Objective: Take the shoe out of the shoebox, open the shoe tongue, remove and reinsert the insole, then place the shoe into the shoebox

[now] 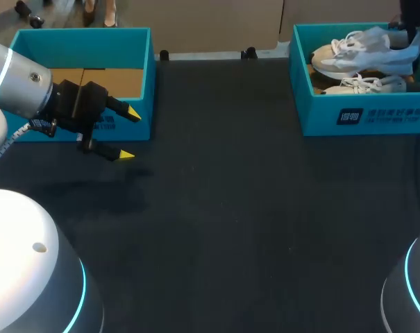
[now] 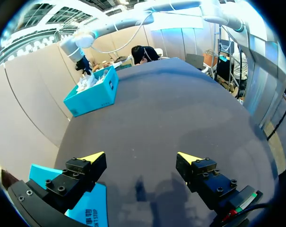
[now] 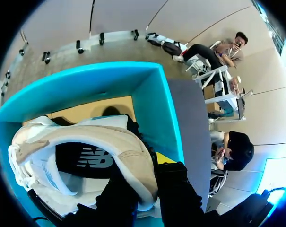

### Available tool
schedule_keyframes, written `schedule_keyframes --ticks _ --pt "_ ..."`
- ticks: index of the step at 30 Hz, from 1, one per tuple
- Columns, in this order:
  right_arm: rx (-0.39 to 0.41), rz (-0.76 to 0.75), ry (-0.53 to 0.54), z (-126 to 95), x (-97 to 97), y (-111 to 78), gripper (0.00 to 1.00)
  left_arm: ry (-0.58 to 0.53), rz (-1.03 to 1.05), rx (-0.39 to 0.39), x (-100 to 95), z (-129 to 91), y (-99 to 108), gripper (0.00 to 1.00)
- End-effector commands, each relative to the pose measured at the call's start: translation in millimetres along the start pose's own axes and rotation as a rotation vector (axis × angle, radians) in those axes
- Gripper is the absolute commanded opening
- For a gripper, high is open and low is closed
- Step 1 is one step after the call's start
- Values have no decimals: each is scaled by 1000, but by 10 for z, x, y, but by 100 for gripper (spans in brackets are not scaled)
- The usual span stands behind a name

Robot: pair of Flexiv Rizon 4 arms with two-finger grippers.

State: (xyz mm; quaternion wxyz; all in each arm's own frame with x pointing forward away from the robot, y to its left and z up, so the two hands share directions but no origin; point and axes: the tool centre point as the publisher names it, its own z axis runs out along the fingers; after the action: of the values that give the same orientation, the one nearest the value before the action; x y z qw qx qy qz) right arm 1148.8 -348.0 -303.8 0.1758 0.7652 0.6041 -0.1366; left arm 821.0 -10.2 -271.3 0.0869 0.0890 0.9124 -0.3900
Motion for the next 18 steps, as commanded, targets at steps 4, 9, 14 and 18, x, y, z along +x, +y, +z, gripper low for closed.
schedule_keyframes --ticks 4,9,14,18 --pt "12 2 -17 118 34 82 0 0 0 -3 9 -7 -6 100" --pt "13 5 -21 195 51 71 0 0 0 -3 9 -7 -6 100" --pt "17 6 -23 269 72 72 0 0 0 -3 9 -7 -6 100" --pt "14 9 -22 306 83 73 0 0 0 -3 9 -7 -6 100"
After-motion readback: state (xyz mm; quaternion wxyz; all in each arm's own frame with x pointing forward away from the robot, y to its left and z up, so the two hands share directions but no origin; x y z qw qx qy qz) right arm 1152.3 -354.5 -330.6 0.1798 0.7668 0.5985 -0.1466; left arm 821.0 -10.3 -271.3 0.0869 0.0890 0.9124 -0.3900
